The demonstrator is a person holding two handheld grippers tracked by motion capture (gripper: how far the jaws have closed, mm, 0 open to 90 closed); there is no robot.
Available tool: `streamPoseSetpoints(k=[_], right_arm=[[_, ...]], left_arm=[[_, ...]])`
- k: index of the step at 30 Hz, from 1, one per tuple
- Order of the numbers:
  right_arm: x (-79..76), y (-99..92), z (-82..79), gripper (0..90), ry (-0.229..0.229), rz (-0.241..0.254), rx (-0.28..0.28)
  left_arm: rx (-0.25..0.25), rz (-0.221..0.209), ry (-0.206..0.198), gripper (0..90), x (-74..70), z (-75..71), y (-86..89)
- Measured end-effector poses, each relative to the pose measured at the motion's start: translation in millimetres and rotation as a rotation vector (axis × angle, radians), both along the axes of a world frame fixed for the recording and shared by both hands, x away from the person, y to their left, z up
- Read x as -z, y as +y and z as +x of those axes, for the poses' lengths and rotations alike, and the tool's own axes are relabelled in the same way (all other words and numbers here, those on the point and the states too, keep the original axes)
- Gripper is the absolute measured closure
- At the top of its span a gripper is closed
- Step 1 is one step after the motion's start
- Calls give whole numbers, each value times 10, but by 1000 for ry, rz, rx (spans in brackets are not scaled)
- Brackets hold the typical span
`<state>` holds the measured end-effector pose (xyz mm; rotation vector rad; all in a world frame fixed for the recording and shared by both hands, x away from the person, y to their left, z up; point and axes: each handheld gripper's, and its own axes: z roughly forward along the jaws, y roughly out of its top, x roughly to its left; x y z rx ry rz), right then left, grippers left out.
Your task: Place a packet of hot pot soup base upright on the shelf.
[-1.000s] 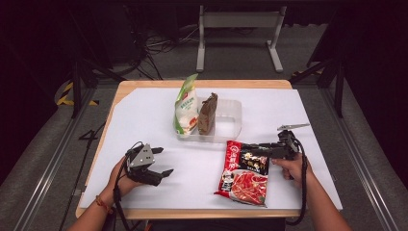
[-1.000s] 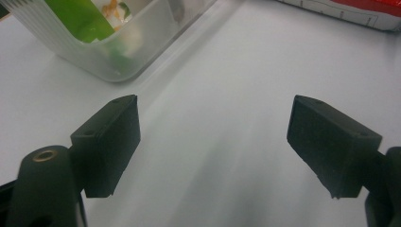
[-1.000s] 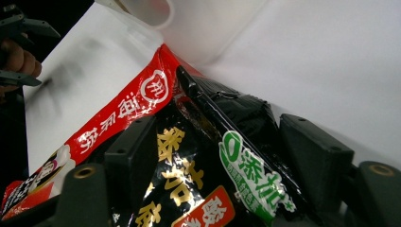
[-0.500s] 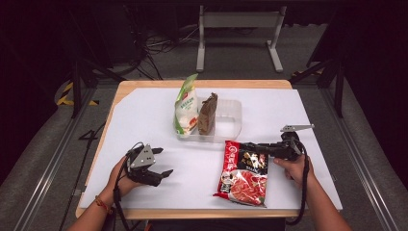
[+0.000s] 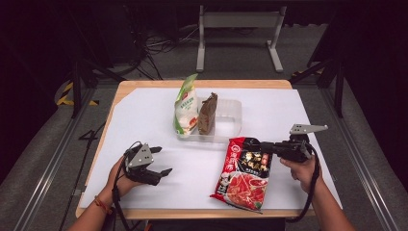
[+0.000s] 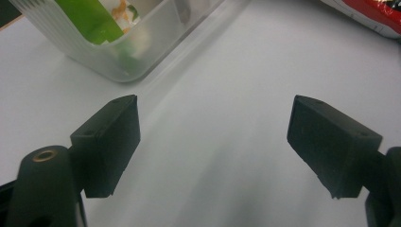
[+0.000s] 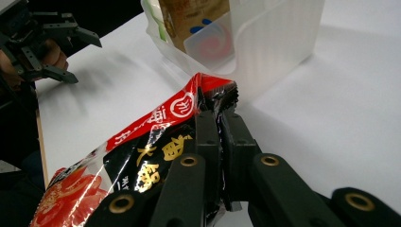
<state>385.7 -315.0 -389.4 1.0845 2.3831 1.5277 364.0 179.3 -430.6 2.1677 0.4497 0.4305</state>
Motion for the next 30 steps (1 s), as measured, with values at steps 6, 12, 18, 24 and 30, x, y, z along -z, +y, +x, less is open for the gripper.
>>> streamPoseSetpoints(k=[6, 12, 18, 24, 30], right_arm=[[-199, 107, -115, 877, -66, 12, -12], [-347, 160, -210, 881, -103, -10, 8], [-529, 224, -318, 882, -153, 3, 10], [-669, 288, -394, 883, -196, -7, -7], [-780, 339, -439, 884, -230, -18, -11]], left_arm=[[-13, -37, -10, 187, -35, -9, 36], [-35, -58, -1, 166, -42, 10, 65], [-30, -76, 18, 160, -43, 22, 88], [-35, -80, 14, 162, -47, 22, 98], [-44, -88, 9, 163, -52, 24, 105]])
